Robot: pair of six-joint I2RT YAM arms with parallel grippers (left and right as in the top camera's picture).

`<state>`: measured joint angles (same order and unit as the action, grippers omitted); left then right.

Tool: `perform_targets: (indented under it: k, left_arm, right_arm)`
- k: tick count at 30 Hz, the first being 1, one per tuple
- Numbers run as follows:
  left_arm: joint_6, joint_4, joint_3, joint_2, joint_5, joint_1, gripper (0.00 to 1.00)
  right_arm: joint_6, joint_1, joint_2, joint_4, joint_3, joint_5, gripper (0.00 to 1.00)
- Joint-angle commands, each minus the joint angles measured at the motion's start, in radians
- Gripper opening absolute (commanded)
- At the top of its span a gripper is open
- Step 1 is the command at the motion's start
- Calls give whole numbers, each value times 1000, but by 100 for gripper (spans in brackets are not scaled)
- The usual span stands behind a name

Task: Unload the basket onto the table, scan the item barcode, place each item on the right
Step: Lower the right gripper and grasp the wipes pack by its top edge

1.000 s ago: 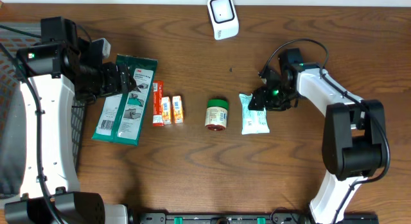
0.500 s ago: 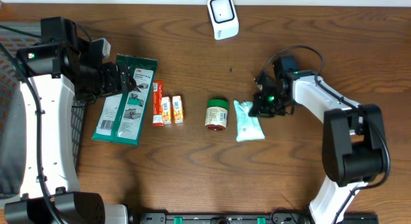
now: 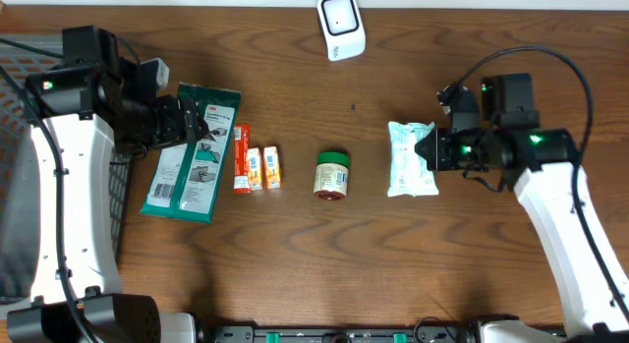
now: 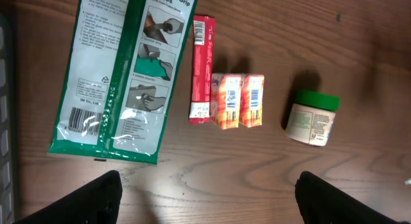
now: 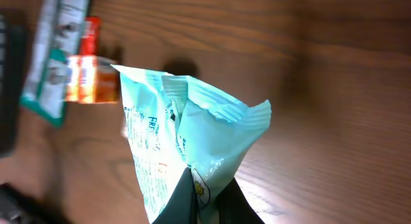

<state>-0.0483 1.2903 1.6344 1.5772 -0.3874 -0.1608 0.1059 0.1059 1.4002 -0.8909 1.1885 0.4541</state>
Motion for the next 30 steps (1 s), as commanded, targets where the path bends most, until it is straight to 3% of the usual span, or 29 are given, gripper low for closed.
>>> perform_targets:
  k: [1,18,30]
  left_arm:
    - [5,3,-4,-15,-5,0,87]
    - [5,3,-4,-15,-5,0,87]
    - [5,3,-4,-15,-5,0,87]
  right_arm:
    - [21,3,-5,-17,8,112,1]
    - [19,2,-3,-70,8,130,1]
    - [-70,60,-3,-86,8,72,1]
